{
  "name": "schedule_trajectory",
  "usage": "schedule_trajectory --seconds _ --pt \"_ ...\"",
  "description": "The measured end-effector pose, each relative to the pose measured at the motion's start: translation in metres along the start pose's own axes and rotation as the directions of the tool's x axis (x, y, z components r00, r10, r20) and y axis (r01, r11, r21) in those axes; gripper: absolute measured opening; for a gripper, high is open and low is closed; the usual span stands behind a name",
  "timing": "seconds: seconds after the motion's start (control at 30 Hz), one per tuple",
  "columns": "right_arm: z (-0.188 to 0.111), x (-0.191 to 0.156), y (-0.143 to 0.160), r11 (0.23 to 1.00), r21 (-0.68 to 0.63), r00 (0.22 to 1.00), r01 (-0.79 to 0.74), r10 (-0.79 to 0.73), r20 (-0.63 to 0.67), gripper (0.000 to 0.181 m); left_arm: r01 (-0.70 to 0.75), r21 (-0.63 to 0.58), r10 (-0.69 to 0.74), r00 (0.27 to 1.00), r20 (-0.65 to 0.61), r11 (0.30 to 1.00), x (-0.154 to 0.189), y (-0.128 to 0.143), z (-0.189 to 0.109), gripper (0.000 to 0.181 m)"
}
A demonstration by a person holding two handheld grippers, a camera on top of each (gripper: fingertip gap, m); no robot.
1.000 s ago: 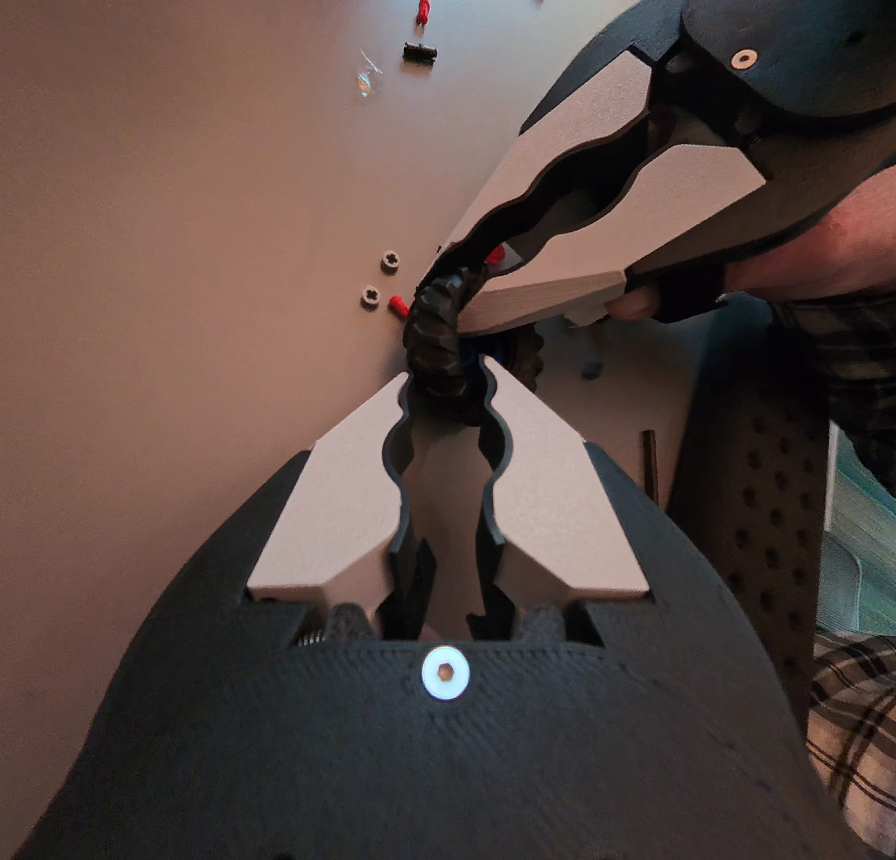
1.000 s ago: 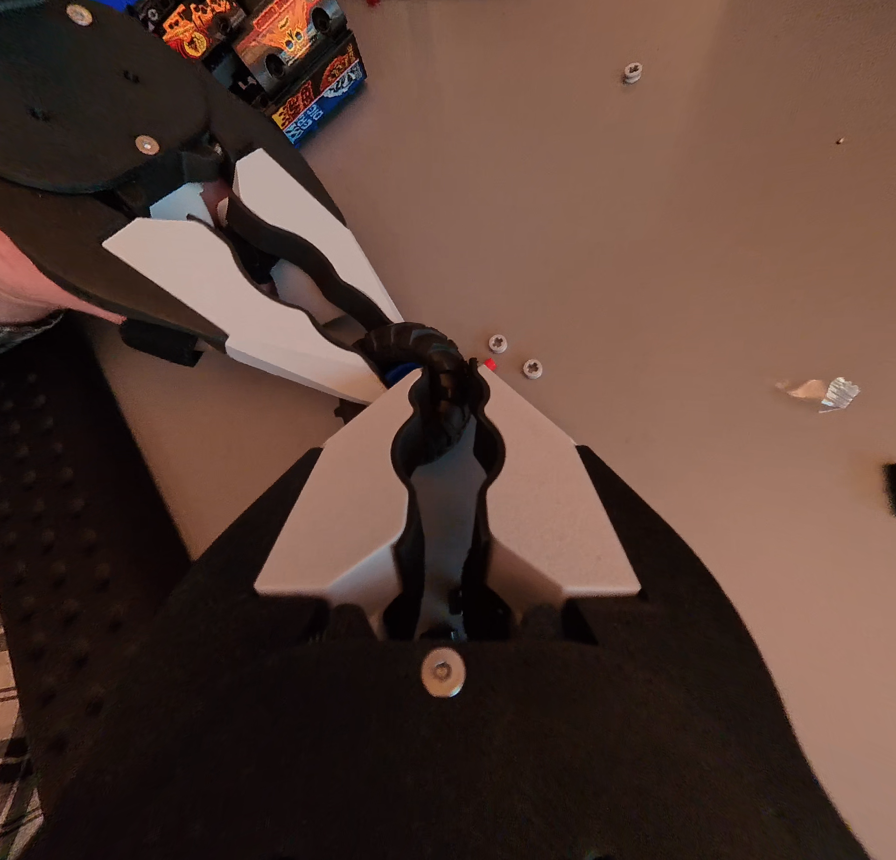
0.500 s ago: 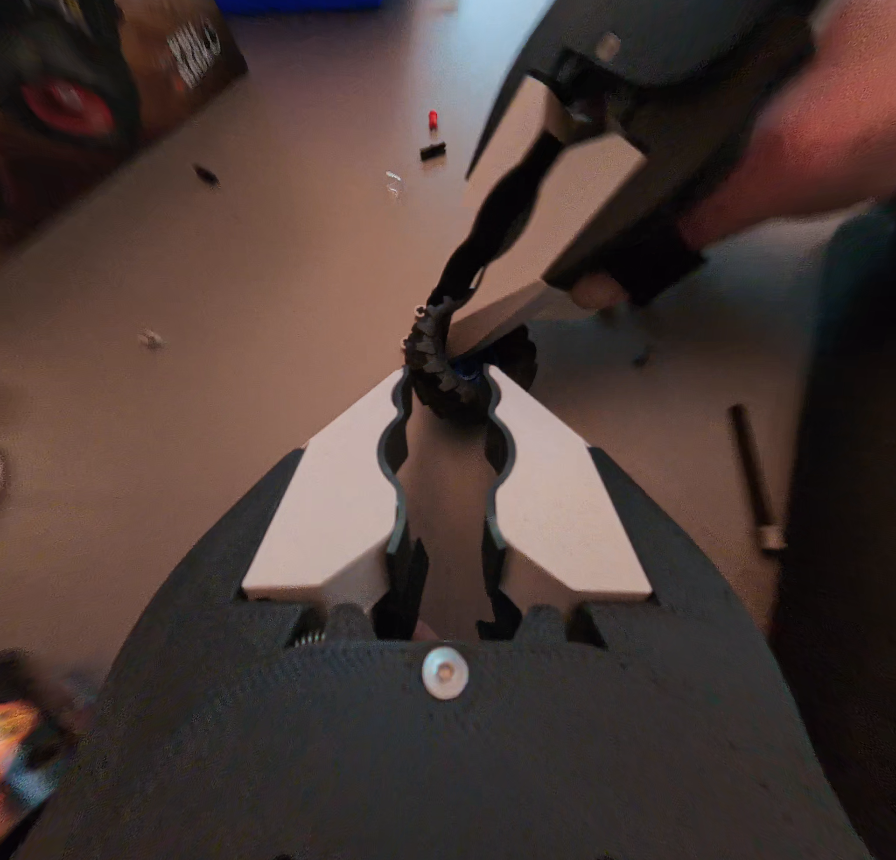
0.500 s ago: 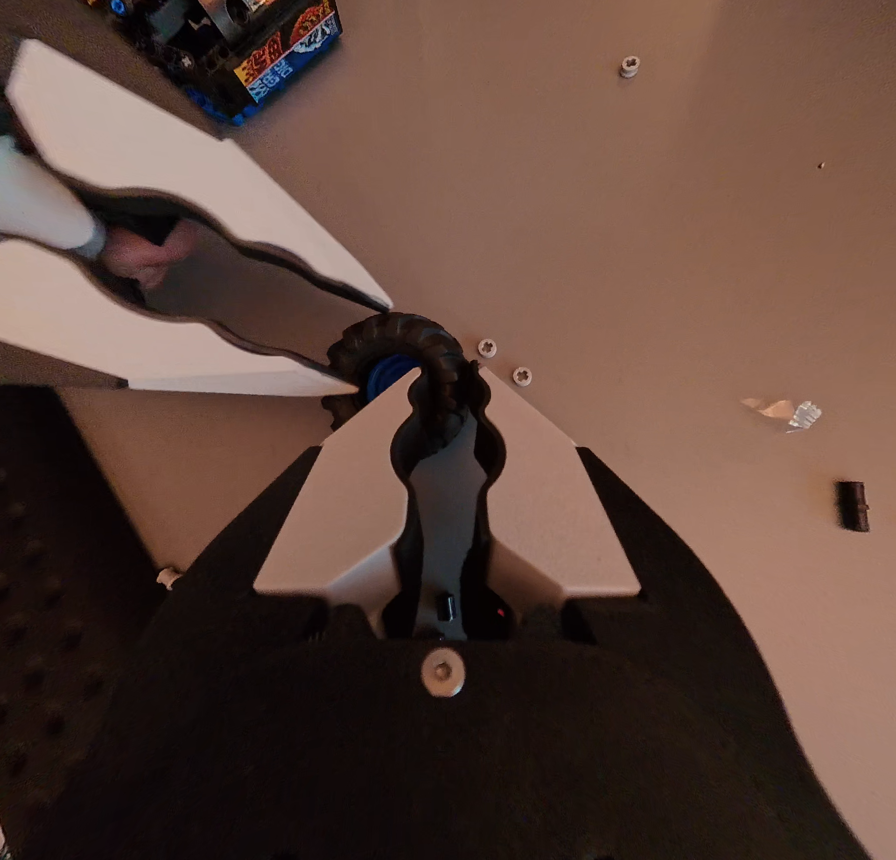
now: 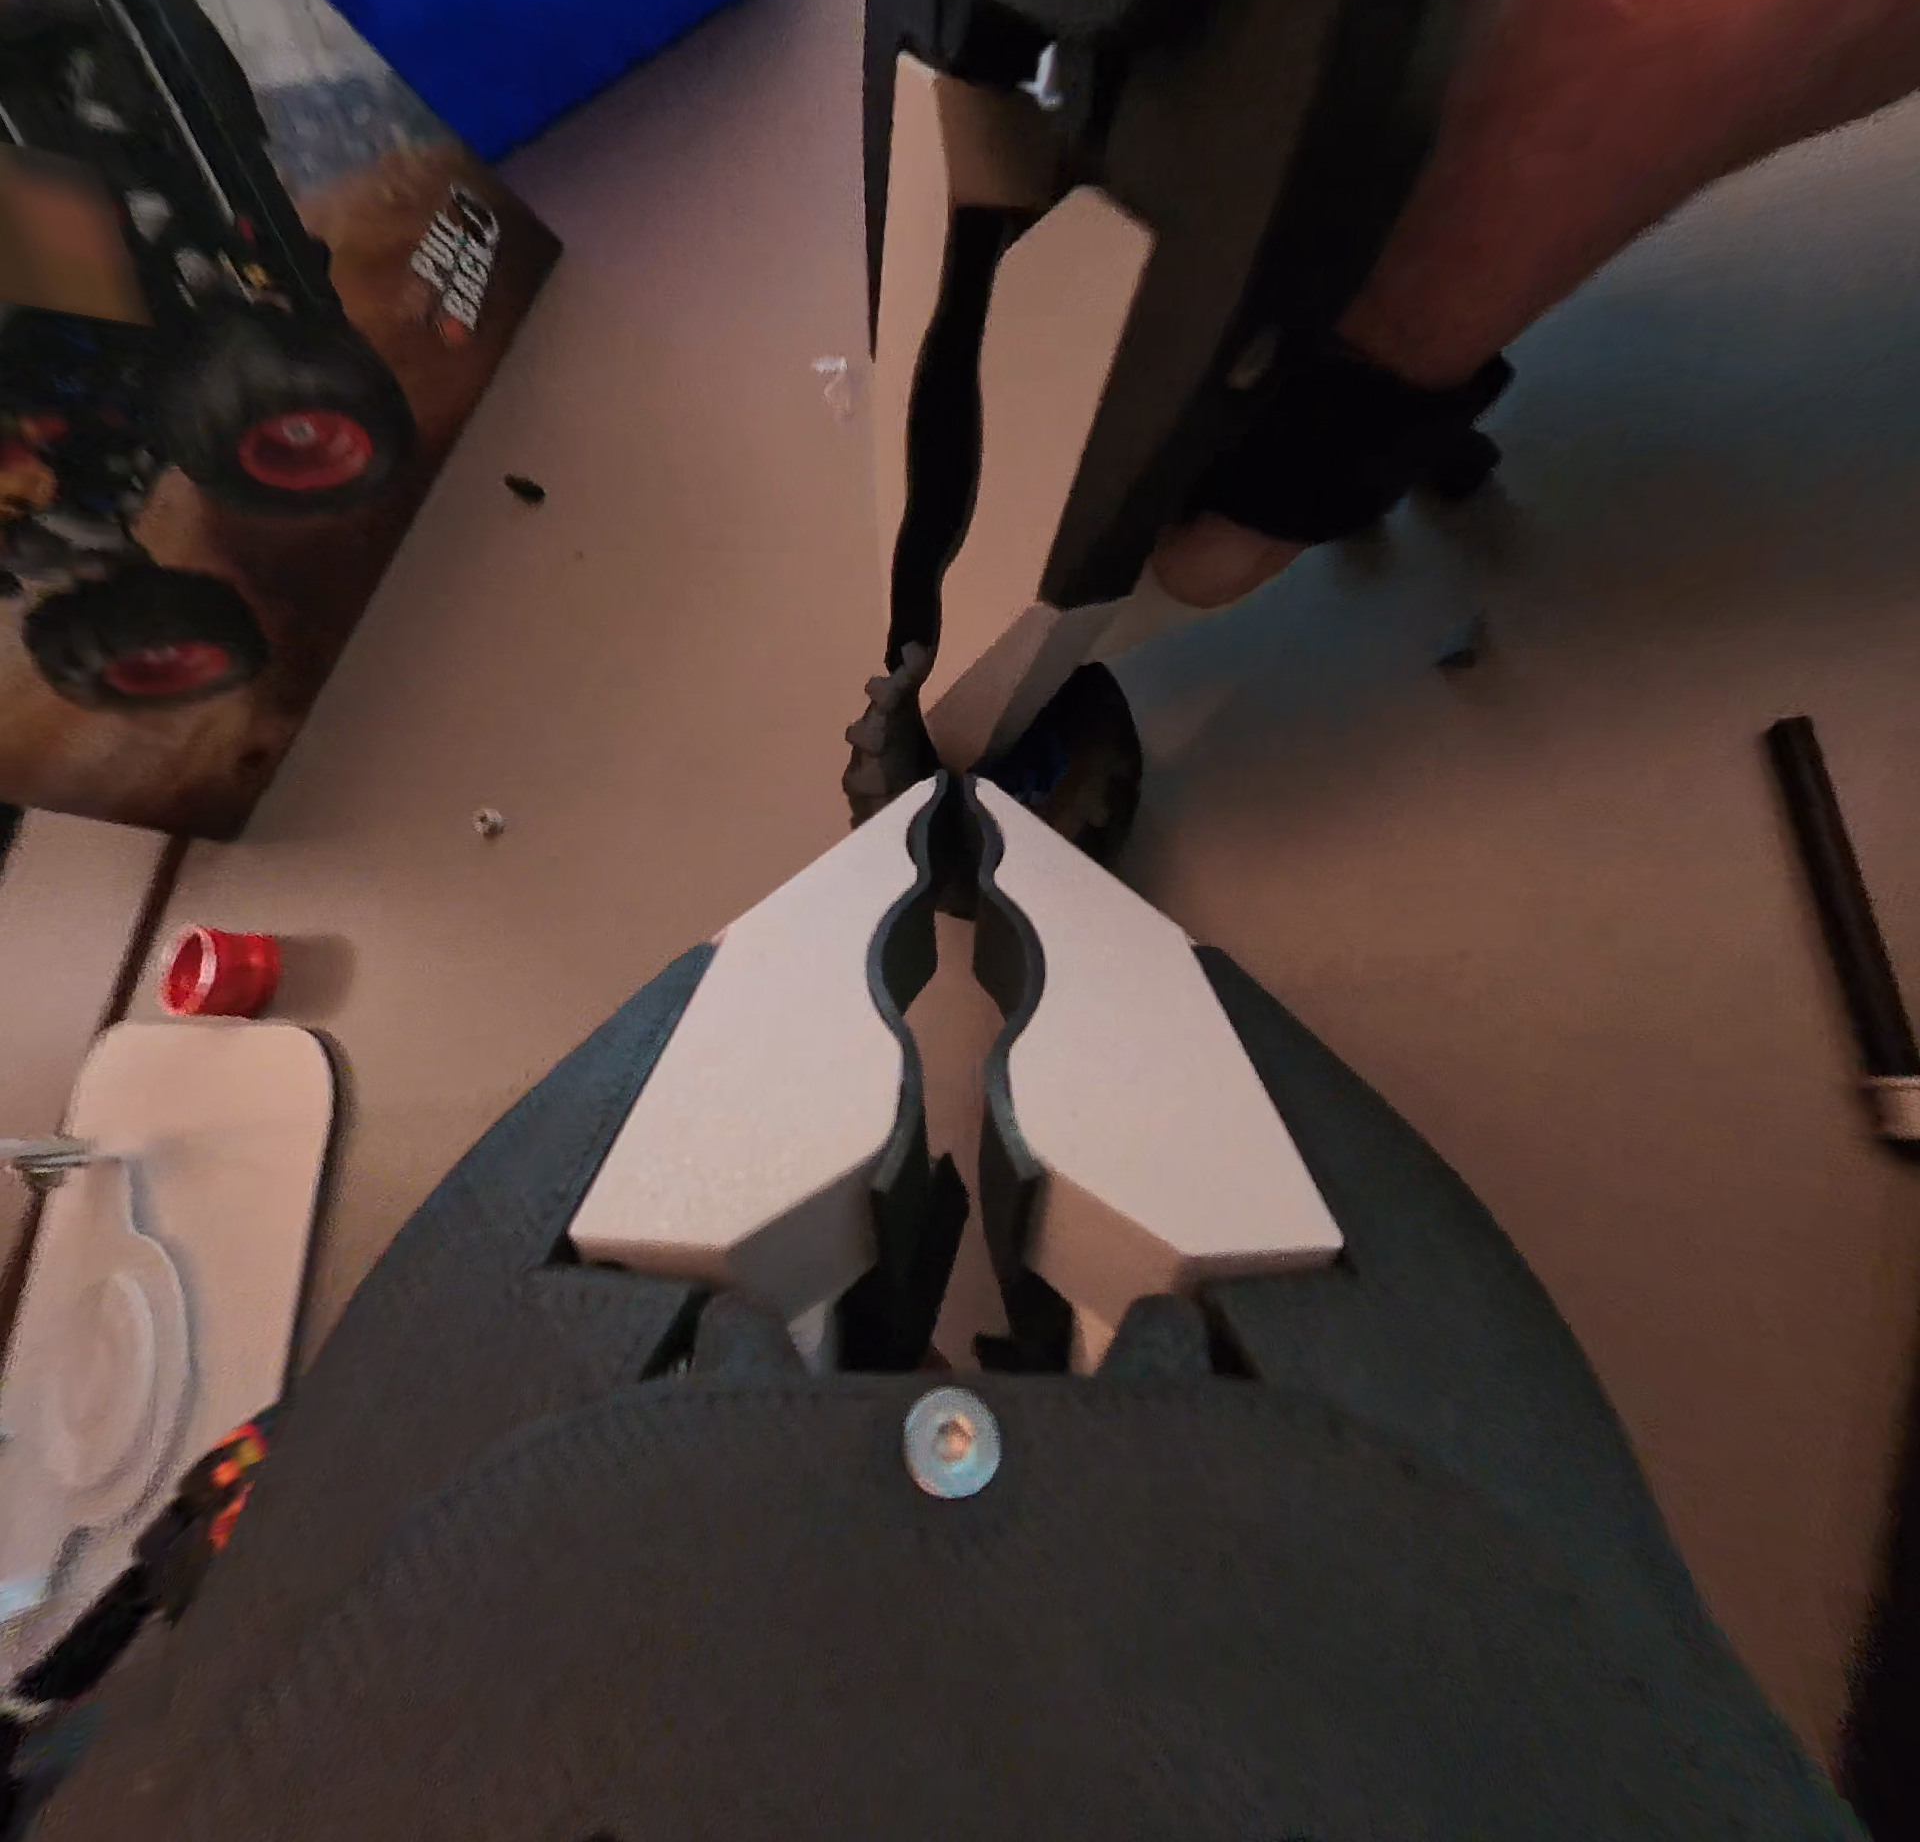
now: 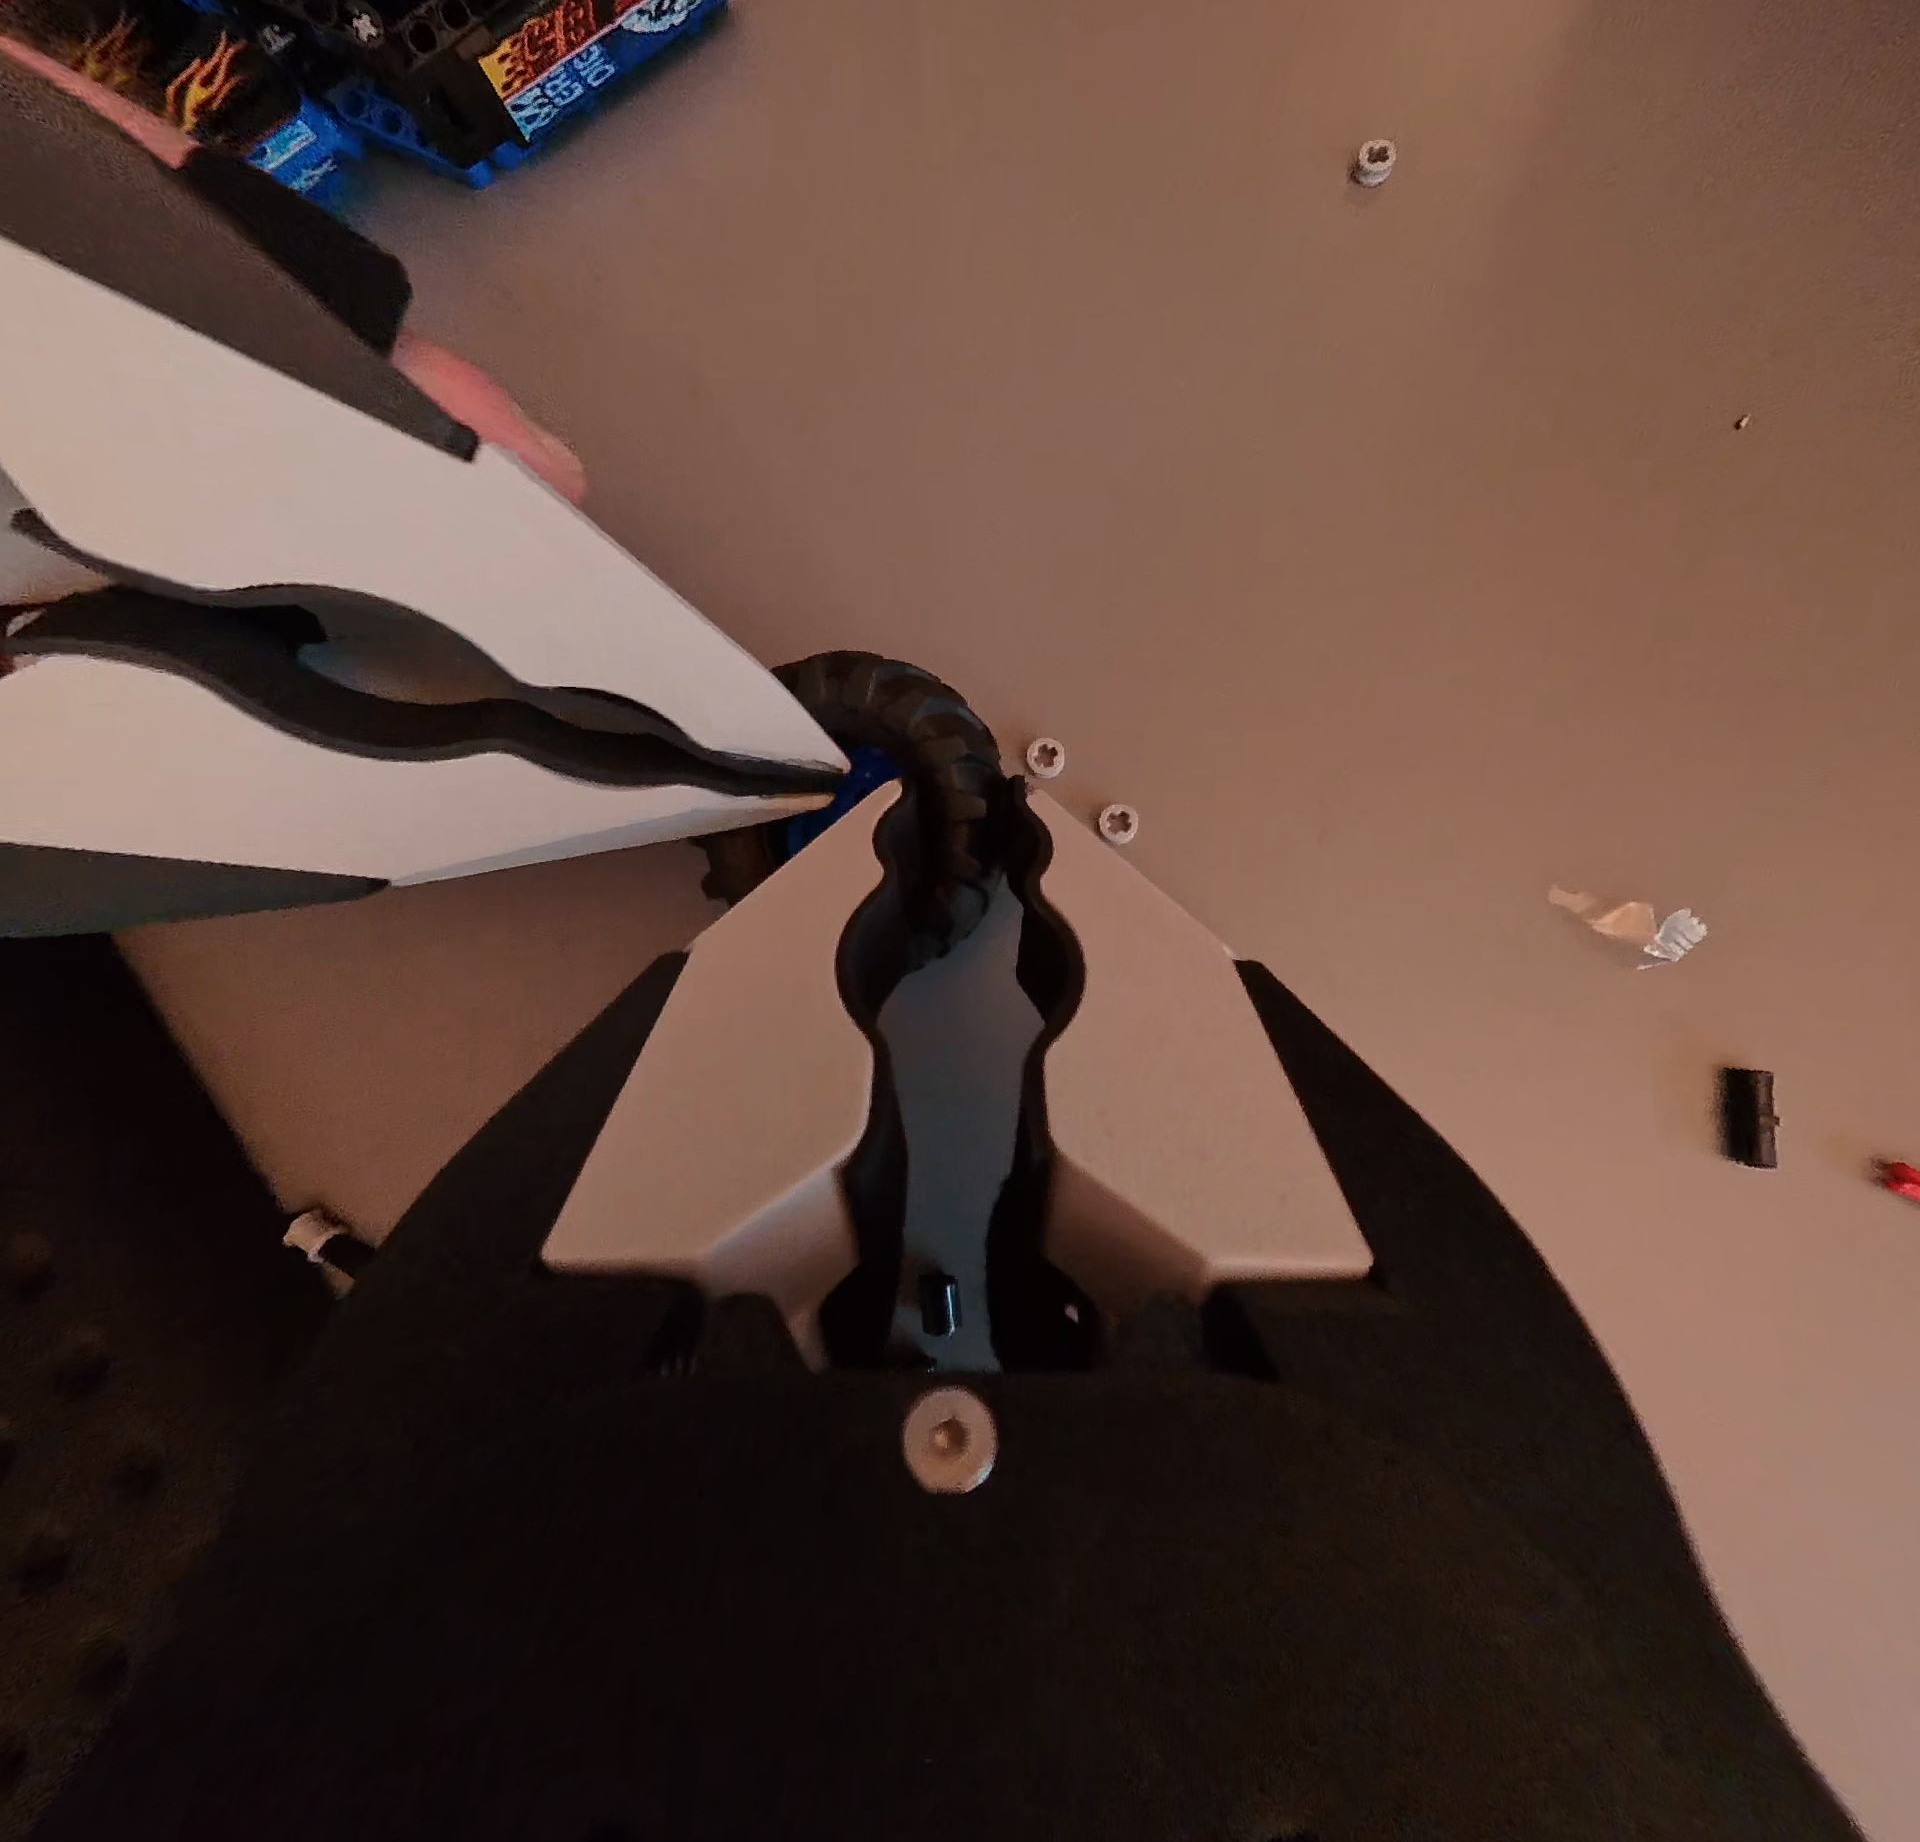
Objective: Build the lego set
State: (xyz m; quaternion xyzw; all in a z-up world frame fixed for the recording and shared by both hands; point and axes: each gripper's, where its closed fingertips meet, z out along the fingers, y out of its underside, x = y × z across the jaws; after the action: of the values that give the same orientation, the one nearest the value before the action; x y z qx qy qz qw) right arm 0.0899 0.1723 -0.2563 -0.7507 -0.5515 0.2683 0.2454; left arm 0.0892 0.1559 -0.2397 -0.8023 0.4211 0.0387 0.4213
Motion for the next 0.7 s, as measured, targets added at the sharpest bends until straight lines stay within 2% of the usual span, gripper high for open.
schedule_trajectory --seconds 0.13,0.2,0.33,0.53,0.63,0.7 --pt "0.001 0.000 0.000 1.000 -0.021 1.000 0.005 -0.006 -0.005 0.016 0.106 -0.039 -0.108 0.993 -0.057 0.994 0.002 0.008 0.007 0.000" --pt "0.002 -0.001 0.001 0.999 -0.034 1.000 -0.010 0.011 0.016 0.017 0.236 -0.040 -0.239 0.960 -0.147 0.971 0.004 0.007 0.009 0.001" --pt "0.003 0.000 0.000 0.998 -0.045 0.998 -0.036 0.039 0.058 0.017 0.350 -0.064 -0.354 0.903 -0.242 0.935 0.007 0.006 0.010 0.001" --pt "0.001 0.001 -0.005 1.000 -0.025 1.000 0.001 -0.002 -0.006 0.018 0.375 -0.050 -0.374 0.887 -0.271 0.926 0.010 0.004 0.009 0.000" --pt "-0.012 -0.006 -0.010 0.999 0.029 1.000 0.031 -0.031 0.003 0.018 0.369 -0.052 -0.368 0.885 -0.285 0.928 0.009 0.006 0.004 0.000" --pt "-0.017 -0.007 -0.009 0.997 0.013 0.997 0.080 -0.080 -0.021 0.016 0.347 -0.056 -0.347 0.889 -0.299 0.936 0.012 0.005 0.003 0.000"
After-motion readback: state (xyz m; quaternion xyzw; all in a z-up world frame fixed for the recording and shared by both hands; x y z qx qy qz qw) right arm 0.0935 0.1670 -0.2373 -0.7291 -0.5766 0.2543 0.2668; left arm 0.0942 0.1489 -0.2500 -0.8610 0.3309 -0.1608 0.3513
